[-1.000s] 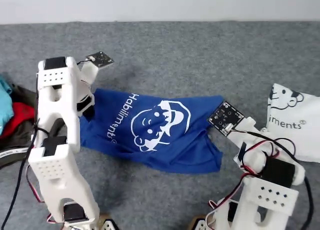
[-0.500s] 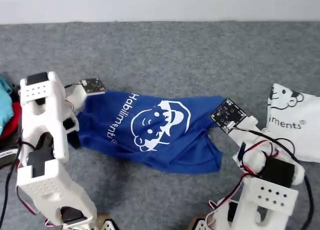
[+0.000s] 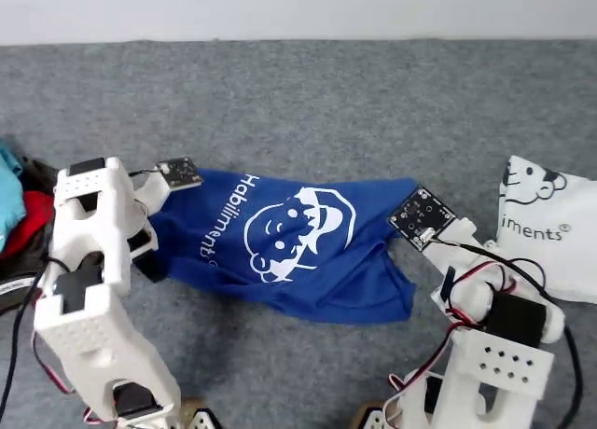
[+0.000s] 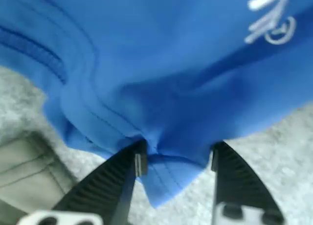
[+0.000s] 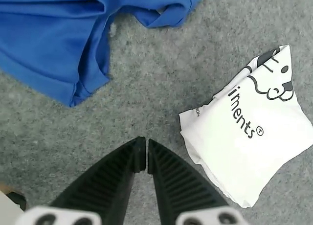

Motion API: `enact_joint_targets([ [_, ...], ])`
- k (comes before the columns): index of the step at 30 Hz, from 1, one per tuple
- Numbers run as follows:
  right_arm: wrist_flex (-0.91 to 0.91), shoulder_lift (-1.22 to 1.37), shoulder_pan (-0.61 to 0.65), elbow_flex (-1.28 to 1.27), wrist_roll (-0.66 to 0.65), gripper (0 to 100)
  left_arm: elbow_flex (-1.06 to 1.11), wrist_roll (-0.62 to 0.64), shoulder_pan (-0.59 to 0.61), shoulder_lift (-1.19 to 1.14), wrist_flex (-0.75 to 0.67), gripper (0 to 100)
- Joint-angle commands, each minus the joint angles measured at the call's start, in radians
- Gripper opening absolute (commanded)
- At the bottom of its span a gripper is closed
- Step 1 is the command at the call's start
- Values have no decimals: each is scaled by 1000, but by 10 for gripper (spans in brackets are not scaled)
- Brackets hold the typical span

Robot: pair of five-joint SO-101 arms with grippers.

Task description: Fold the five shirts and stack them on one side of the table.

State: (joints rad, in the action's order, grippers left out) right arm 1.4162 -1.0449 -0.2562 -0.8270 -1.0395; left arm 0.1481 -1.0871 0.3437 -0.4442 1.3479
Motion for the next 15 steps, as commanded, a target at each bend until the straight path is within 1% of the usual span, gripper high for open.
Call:
enact_joint_targets([
  [1,-2,-1,5,6,11,11,-87,51,6,-78,-28,232],
  [3,-2,-1,5,6,11,11,-101,54,5,-106,-28,225],
  [7,-2,1,7,5,34,11,-102,52,3,-112,-15,152],
  [12,-47,5,71,5,212,11,-107,51,2,-110,46,18],
  [15,-47,68,154,11,315,12,-157,60,8,-110,132,14],
])
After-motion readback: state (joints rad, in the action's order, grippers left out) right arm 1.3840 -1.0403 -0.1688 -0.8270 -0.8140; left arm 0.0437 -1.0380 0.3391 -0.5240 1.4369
